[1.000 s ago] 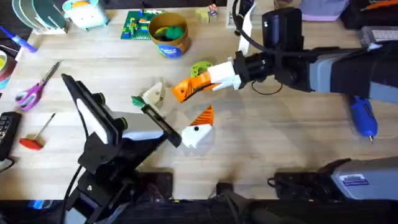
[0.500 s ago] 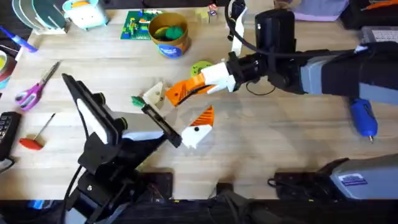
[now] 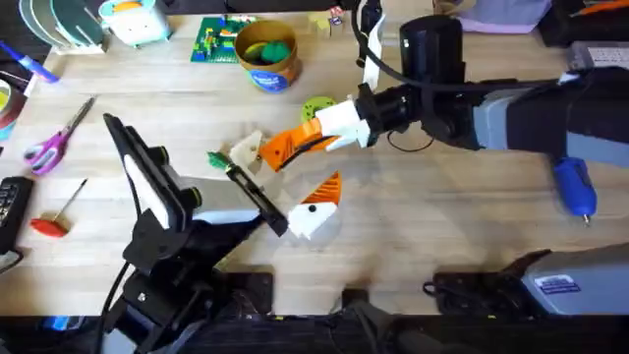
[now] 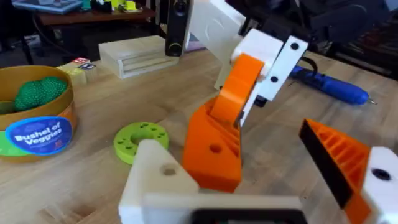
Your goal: Pick up the gripper from the table and insert it into the empty holder that is missing its gripper. Then pick up a screw, insert it into the mounting hole, and use the screwdriver to tighten it. Finally, clean up the table by picking up the vegetable and placing it into the bucket.
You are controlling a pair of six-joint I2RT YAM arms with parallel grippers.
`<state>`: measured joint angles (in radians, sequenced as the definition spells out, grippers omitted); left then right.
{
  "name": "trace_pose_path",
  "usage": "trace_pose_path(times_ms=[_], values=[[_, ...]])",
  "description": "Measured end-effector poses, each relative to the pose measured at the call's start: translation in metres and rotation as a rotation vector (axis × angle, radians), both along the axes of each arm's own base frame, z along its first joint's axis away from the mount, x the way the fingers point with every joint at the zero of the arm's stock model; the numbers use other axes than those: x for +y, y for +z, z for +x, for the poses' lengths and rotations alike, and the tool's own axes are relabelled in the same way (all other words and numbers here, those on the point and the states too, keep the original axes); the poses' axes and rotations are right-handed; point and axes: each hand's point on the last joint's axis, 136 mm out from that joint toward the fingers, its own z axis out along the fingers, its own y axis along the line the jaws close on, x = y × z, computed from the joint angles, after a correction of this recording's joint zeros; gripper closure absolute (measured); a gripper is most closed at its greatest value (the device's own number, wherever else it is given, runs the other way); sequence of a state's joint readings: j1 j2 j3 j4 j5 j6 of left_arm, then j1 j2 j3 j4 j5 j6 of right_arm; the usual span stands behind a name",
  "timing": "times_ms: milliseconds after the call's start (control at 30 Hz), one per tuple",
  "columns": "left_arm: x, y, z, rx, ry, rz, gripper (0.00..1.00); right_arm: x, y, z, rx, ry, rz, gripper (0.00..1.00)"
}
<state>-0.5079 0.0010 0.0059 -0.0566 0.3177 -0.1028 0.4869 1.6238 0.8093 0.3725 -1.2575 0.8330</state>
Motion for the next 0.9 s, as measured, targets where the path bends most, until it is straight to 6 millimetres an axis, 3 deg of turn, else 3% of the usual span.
trace_pose_path(times_ms=[900], values=[[0.001, 0.0, 0.001, 0.004, 0.003, -0.003, 0.009, 0.009, -0.008, 0.008, 0.046, -0.043, -0.027, 0.993]])
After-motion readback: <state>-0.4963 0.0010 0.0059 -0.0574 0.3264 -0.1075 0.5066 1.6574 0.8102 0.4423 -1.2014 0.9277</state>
